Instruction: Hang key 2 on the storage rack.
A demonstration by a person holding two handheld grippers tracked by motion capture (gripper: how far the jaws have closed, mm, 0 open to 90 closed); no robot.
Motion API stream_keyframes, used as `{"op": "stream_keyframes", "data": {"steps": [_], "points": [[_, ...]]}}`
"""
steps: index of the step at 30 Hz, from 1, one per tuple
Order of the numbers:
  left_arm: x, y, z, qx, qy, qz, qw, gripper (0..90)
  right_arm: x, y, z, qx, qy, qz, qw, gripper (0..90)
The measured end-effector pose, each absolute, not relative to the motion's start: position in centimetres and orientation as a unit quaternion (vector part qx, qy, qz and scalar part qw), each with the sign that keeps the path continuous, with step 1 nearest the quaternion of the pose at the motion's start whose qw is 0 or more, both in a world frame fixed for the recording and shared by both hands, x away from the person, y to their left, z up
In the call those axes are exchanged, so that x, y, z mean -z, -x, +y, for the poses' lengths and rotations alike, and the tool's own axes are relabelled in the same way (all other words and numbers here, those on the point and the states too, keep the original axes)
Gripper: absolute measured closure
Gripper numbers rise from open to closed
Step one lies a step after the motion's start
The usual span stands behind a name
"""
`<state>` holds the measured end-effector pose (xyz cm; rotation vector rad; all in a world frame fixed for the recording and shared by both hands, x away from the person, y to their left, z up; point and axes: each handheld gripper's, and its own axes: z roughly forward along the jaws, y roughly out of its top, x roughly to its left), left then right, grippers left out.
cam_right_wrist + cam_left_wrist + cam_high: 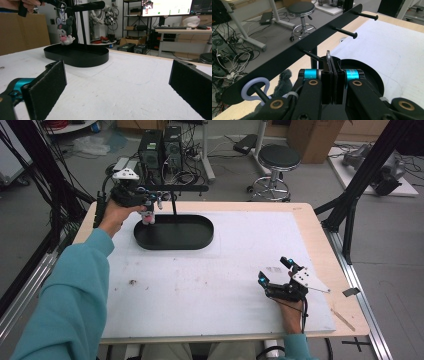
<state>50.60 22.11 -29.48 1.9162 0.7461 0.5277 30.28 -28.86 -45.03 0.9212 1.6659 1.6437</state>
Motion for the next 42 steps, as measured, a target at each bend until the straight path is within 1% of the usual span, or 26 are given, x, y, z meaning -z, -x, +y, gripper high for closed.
{"op": "stream_keyframes", "data": {"steps": [19, 31, 42], "points": [[29.4, -51.3, 22.0, -0.227, -0.781, 0.317, 0.488, 88.1, 45.4, -30.3, -28.9, -0.621, -0.347, 0.633, 0.307, 0.6], [29.2, -52.1, 21.6, -0.238, -0.783, 0.329, 0.472, 88.1, 45.4, -30.2, -28.8, -0.621, -0.349, 0.632, 0.305, 0.5], [29.0, -52.5, 21.6, -0.244, -0.774, 0.340, 0.475, 86.7, 45.4, -30.2, -28.8, -0.621, -0.345, 0.634, 0.307, 0.5]]}}
